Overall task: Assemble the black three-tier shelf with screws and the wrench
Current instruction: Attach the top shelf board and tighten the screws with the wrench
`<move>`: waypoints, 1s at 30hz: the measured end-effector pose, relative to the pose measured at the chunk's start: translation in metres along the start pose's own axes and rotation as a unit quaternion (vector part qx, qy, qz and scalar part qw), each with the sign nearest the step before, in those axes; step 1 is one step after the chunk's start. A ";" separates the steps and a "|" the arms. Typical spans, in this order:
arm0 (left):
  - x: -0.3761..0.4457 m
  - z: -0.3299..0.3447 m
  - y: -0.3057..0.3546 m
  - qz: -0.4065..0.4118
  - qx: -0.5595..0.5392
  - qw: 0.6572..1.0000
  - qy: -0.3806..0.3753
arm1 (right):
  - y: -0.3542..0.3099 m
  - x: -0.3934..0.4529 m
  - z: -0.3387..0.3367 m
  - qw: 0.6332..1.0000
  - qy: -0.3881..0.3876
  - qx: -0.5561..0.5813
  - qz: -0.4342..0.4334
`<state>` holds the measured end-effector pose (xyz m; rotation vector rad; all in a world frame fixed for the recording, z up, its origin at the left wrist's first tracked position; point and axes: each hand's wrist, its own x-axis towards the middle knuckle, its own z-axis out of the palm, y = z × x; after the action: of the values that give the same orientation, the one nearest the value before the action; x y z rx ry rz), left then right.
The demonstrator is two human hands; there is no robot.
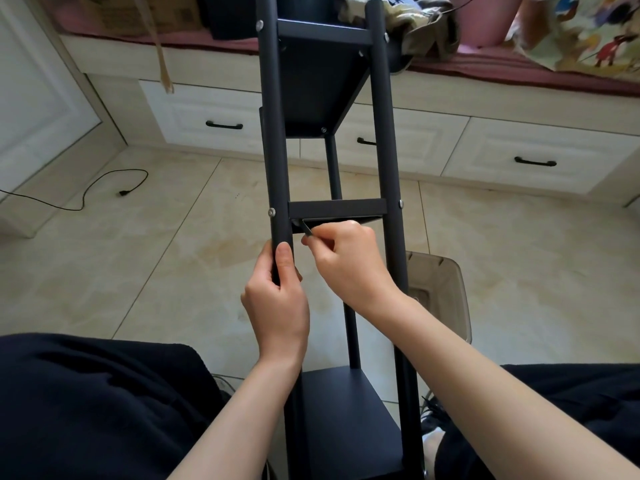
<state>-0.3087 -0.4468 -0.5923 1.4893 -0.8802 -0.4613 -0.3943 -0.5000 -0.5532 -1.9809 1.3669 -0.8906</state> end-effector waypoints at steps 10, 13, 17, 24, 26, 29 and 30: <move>0.000 0.001 -0.001 -0.001 -0.002 1.000 0.007 | 0.015 -0.005 0.023 0.998 0.055 0.027 -0.009; 0.001 0.001 -0.001 0.000 0.000 1.000 0.010 | 0.021 -0.005 0.033 0.996 0.077 0.025 -0.027; 0.001 0.001 -0.002 -0.004 -0.002 1.000 0.006 | 0.026 -0.002 0.044 0.990 0.133 0.009 -0.054; 0.001 0.000 -0.003 -0.015 -0.015 1.000 -0.001 | 0.031 0.007 0.059 0.983 0.171 -0.002 -0.073; 0.001 0.000 -0.004 -0.017 -0.014 1.000 -0.002 | 0.031 0.011 0.063 0.980 0.184 -0.007 -0.071; 0.000 0.000 -0.003 -0.013 -0.015 1.000 -0.004 | 0.032 0.017 0.068 0.979 0.190 -0.008 -0.067; 0.000 0.000 -0.002 -0.014 -0.016 1.000 -0.004 | 0.033 0.018 0.069 0.979 0.190 -0.008 -0.069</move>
<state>-0.3085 -0.4470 -0.5943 1.4725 -0.8542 -0.5005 -0.3542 -0.5215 -0.6171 -2.0064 1.4504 -1.3835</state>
